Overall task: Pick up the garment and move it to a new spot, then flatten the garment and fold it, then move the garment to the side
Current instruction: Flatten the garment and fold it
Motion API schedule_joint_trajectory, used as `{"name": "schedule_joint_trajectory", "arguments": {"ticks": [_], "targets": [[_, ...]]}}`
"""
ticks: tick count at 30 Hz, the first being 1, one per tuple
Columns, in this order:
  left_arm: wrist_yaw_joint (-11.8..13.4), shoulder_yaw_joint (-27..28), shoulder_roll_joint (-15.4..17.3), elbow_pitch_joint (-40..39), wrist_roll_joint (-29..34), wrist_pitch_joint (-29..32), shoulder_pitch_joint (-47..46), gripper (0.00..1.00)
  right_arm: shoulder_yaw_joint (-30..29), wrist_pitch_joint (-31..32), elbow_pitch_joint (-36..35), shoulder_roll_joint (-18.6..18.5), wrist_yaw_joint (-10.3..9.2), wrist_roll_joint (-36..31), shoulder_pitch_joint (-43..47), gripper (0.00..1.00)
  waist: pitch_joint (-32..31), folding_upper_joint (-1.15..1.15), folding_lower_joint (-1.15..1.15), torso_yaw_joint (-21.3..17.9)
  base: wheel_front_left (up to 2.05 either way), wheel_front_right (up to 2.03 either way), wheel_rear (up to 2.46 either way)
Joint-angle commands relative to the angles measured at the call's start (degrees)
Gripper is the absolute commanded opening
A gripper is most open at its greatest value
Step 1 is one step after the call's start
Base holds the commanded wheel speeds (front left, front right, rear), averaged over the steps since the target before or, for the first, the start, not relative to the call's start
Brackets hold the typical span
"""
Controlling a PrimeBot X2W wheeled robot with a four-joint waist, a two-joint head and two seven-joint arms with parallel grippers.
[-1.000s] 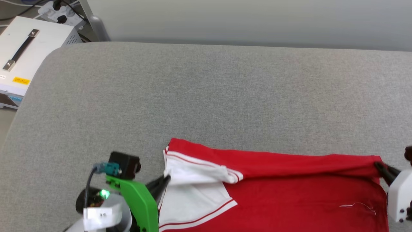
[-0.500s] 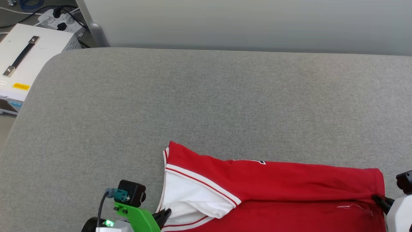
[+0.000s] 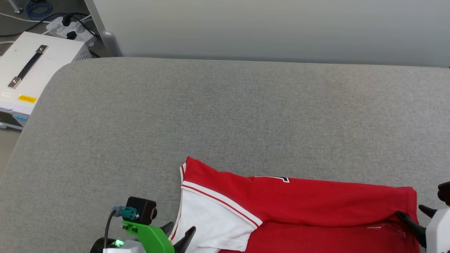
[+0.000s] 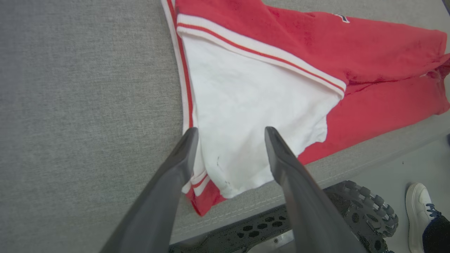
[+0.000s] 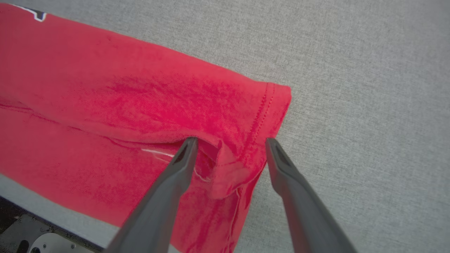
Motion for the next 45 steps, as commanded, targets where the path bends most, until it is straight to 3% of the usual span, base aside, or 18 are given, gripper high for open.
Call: {"name": "schedule_joint_trajectory", "arguments": {"ticks": [1, 10, 17, 20, 28, 38, 44, 45], "targets": [[-0.3, 0.8, -0.2, -0.1, -0.5, -0.9, -0.2, 1.0, -0.8, 0.7, -0.8, -0.4, -0.05, 1.1, 0.8, 1.0, -0.7, 0.0, 0.0, 0.1, 0.0, 0.0, 0.0], [0.8, 6.4, -0.9, -1.7, 3.5, -12.3, -3.2, 1.0, -10.2, 8.2, -7.7, 2.7, -0.05, 2.0, 1.6, 1.0, -1.9, 0.0, 0.0, 0.3, 0.0, 0.0, 0.0], [0.0, 9.5, -3.9, 1.3, 8.8, -28.0, -5.1, 1.0, -18.3, 15.6, -7.9, 11.9, -0.05, -5.5, 3.1, 1.0, -0.7, 0.0, 0.0, 0.7, 0.0, 0.0, 0.0], [-0.7, 10.3, -4.9, 3.8, 10.1, -32.0, -5.2, 1.0, -21.4, 17.6, -7.0, 15.6, -0.05, -9.6, 3.6, 1.0, 0.1, 0.0, 0.0, 0.9, 0.0, 0.0, 0.0], [-4.2, 12.8, -8.1, 9.1, 12.8, -34.3, -5.4, 1.0, -28.0, 19.7, -2.1, 23.5, -0.05, -17.5, 2.5, 1.0, 2.7, 0.0, 0.0, 1.7, 0.0, 0.0, 0.0], [-6.8, 15.7, -10.5, 10.3, 15.2, -34.4, -5.7, 1.0, -27.2, 20.1, 2.1, 25.8, -0.05, -17.6, 1.7, 1.0, 4.1, 0.0, 0.0, 2.0, 0.0, 0.0, 0.0], [-8.5, 17.1, -12.2, 11.3, 16.5, -34.4, -5.7, 1.0, -23.3, 20.4, 3.7, 26.7, -0.05, -15.4, 1.6, 1.0, 4.5, 0.0, 0.0, 2.0, 0.0, 0.0, 0.0], [-8.7, 17.2, -12.4, 11.5, 16.7, -34.4, -5.6, 1.0, -22.9, 20.2, 3.8, 26.9, -0.05, -14.8, 1.5, 0.8, 4.4, 0.0, 0.0, 1.9, 0.0, 0.0, 0.0]]}}
